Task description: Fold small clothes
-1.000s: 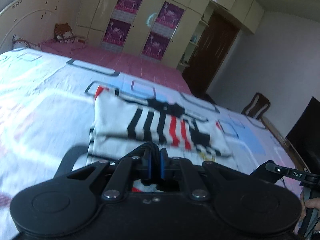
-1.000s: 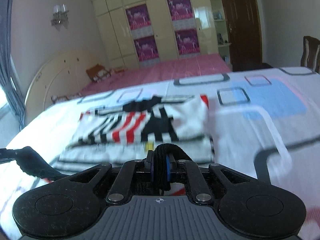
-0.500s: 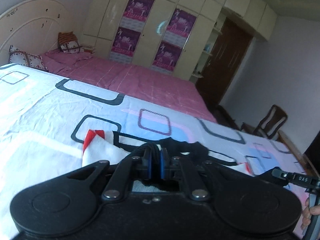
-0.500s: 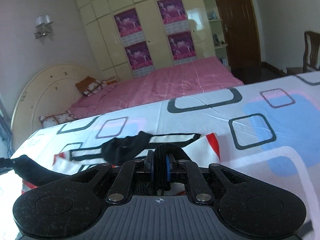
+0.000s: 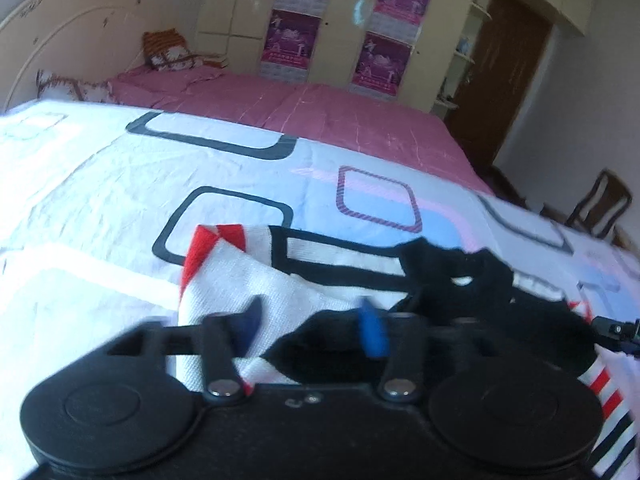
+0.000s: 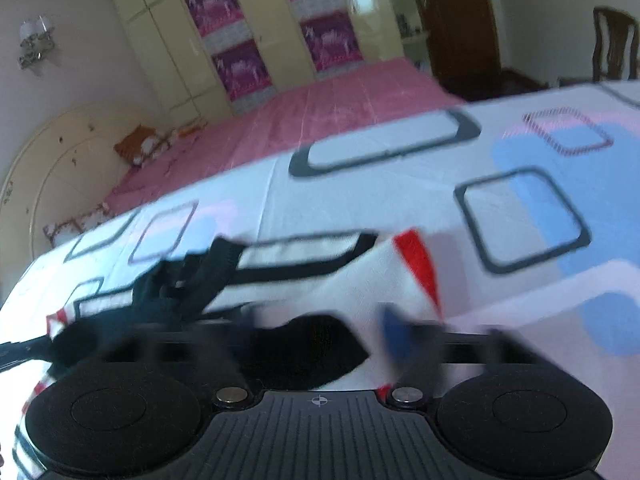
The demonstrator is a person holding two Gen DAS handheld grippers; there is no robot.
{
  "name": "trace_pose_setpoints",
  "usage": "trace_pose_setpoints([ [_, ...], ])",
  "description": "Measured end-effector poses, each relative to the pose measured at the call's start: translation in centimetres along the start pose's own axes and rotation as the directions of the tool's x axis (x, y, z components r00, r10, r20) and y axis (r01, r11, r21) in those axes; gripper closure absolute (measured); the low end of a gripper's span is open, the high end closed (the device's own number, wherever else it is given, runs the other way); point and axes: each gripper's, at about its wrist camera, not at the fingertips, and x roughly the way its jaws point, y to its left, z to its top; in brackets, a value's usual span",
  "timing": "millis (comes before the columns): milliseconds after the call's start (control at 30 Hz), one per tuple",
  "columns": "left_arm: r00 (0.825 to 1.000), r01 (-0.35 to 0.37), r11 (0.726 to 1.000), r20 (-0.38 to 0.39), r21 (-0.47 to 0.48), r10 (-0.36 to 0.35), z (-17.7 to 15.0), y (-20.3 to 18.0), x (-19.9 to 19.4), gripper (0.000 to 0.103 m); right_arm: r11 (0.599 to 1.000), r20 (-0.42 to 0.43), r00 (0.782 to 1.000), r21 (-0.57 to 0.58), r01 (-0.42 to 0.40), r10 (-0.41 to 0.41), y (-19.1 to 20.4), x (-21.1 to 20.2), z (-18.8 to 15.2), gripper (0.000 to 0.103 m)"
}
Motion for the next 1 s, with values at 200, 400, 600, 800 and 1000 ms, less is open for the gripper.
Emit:
trace_pose_setpoints([
  [200,0.994,0.112,0.990,-0.007,0.084,-0.111,0.6,0.1,-0.5,0.035,0.993,-0.023,0.997,-0.091,-0.076,0.075,0.1,0.6,0.3,0.027],
  [400,0.995,0.080,0.991,-0.063,0.104,-0.074,0.3,-0.6,2.7,0.038,0.985,-0.080,0.995,-0.154,-0.078,0.067,0.7,2.8,-0.4,0.028],
  [600,0.990,0.092,0.986,-0.118,0.136,-0.076,-0.3,-0.8,4.5,0.069,0.968,-0.125,0.991,-0.240,-0.078,0.049,1.6,4.6,-0.9,0.054],
  [800,0.991,0.098,0.983,-0.109,0.155,-0.082,-0.7,-0.8,4.2,0.097,0.966,-0.146,0.988,-0.241,-0.092,0.057,1.7,4.9,-1.0,0.083],
  [1000,0.995,0.098,0.986,-0.012,0.136,-0.097,0.0,-1.0,2.3,0.098,0.967,-0.034,0.996,-0.238,-0.090,0.084,2.8,2.4,0.3,0.093],
])
